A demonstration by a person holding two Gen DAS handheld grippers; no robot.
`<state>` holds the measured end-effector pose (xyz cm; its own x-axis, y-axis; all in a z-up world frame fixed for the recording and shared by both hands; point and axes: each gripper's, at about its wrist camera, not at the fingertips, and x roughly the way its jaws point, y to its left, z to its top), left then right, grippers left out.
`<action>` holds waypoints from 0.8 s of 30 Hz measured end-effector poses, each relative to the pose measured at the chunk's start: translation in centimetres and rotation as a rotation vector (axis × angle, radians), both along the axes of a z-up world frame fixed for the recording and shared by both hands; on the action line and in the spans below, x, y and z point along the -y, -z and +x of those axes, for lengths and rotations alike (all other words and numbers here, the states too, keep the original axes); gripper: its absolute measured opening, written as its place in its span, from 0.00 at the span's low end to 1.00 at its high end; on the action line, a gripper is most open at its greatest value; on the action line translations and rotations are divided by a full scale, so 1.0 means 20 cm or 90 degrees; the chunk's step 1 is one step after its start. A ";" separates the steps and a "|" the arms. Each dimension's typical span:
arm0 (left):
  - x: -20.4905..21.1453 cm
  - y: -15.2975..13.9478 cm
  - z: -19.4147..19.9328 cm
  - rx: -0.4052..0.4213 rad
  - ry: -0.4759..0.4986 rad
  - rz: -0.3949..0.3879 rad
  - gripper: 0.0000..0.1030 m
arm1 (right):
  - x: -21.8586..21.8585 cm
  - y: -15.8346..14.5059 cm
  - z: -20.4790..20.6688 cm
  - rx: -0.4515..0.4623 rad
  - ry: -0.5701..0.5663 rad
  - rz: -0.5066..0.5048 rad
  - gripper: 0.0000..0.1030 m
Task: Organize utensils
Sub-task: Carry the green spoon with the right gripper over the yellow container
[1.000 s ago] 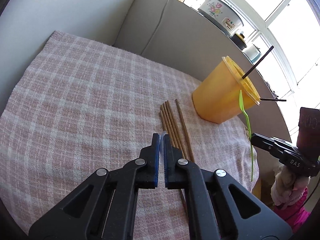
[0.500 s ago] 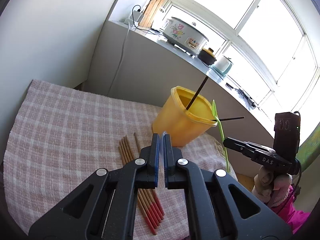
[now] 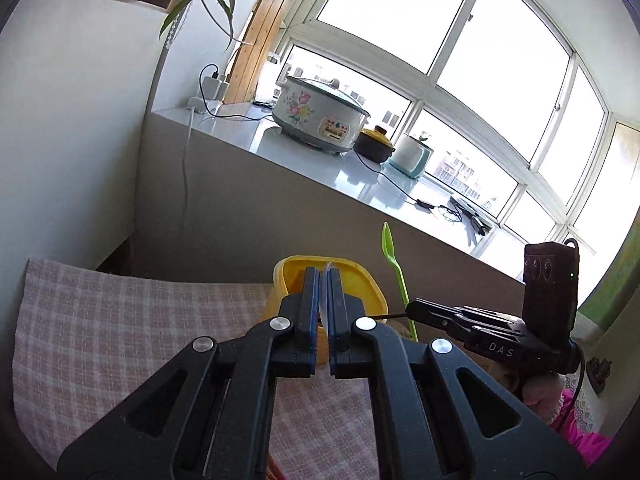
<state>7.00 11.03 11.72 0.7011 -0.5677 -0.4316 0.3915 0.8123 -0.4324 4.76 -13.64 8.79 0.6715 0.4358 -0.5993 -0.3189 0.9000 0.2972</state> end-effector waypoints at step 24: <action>0.41 -0.15 0.34 0.116 -0.068 0.168 0.01 | 0.01 0.00 0.38 0.016 0.083 -0.010 0.04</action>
